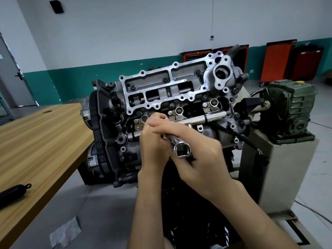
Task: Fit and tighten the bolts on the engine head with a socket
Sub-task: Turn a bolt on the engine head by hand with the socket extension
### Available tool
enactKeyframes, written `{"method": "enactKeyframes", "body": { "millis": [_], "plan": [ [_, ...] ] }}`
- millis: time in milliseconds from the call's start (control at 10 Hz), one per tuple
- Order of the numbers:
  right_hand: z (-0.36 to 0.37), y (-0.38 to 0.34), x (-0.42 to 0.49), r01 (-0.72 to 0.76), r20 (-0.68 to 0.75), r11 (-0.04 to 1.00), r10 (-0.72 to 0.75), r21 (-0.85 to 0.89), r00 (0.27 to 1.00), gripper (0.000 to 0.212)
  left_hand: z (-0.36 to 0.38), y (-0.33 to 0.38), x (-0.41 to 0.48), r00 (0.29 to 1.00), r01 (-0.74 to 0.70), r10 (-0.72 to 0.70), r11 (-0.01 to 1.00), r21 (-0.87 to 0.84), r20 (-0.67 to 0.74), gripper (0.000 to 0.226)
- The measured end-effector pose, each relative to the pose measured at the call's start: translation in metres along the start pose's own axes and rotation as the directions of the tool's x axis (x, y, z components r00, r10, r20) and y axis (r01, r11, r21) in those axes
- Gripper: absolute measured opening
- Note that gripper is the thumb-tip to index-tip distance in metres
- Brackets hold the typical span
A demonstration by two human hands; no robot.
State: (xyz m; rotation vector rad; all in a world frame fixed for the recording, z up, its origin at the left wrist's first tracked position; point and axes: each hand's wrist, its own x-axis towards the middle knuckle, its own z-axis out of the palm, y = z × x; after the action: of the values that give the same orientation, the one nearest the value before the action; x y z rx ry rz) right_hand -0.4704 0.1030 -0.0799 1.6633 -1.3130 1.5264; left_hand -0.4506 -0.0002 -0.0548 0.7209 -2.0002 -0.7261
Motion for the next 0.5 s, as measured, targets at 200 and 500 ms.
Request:
{"method": "enactKeyframes", "body": {
  "millis": [200,500],
  "plan": [
    [-0.006,0.005,0.003,-0.024,-0.058,0.998,0.021,-0.057,0.998,0.029,0.007,-0.019,-0.007,0.991,-0.11,0.1,0.988,-0.106,-0.092,0.007],
    [-0.004,0.005,0.001,0.006,0.006,0.999,-0.006,-0.047,1.0,0.028,-0.001,-0.005,0.003,0.999,0.04,-0.04,0.999,-0.003,0.031,0.023]
  ]
}}
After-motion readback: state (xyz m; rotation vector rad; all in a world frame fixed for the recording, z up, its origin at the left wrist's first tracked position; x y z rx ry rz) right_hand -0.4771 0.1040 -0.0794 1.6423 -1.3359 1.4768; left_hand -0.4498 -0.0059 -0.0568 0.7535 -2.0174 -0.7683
